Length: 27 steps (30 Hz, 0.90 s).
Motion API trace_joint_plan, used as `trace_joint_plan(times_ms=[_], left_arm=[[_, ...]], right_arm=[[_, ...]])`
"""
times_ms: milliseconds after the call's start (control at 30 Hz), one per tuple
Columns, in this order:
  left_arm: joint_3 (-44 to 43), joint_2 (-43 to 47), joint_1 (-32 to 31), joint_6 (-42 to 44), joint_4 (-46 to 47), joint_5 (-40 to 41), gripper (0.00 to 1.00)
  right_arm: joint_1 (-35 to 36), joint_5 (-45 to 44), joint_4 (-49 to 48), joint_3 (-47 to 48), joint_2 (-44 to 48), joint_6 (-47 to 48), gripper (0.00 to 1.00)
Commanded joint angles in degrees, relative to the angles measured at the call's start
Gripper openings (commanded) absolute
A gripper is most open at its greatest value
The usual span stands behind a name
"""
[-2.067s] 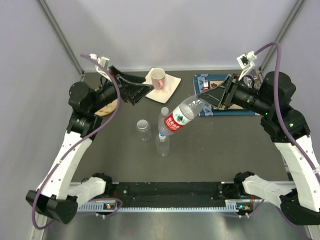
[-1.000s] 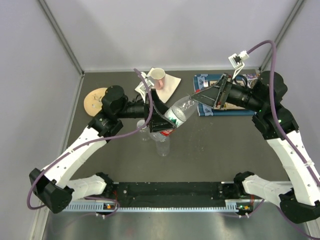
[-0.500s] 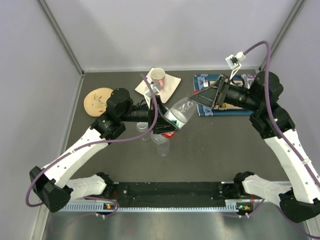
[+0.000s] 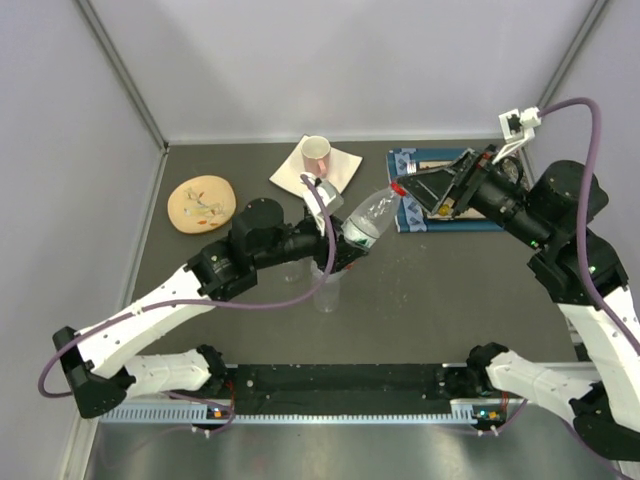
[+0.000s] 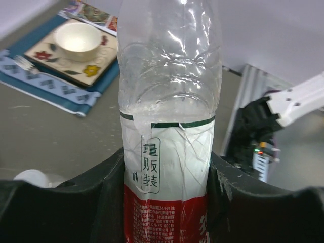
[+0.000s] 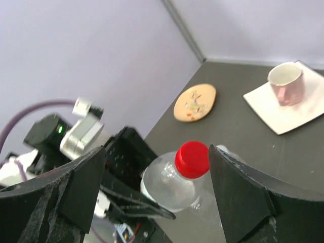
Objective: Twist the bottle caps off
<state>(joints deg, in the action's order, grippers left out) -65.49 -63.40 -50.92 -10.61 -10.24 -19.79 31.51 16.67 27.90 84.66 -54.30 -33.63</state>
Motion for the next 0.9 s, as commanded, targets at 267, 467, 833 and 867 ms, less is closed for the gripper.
trace_joint_plan(times_ms=[267, 467, 833, 867], left_arm=[[0.7, 3.5, -8.1, 10.2, 7.5, 34.7, 0.27], [0.7, 2.2, -9.6, 12.5, 8.0, 36.1, 0.26], [0.7, 1.4, -10.0, 13.4, 8.1, 36.8, 0.25], [0.8, 1.5, -9.9, 13.3, 8.2, 36.8, 0.25]], right_arm=[[3.3, -15.4, 0.2, 2.2, -2.6, -3.4, 0.75], [4.3, -15.7, -2.8, 2.4, -4.2, -4.0, 0.73], [4.4, -12.9, -8.3, 2.9, -7.9, -6.2, 0.73], [4.6, -12.7, -8.4, 3.0, -8.4, -6.2, 0.72]])
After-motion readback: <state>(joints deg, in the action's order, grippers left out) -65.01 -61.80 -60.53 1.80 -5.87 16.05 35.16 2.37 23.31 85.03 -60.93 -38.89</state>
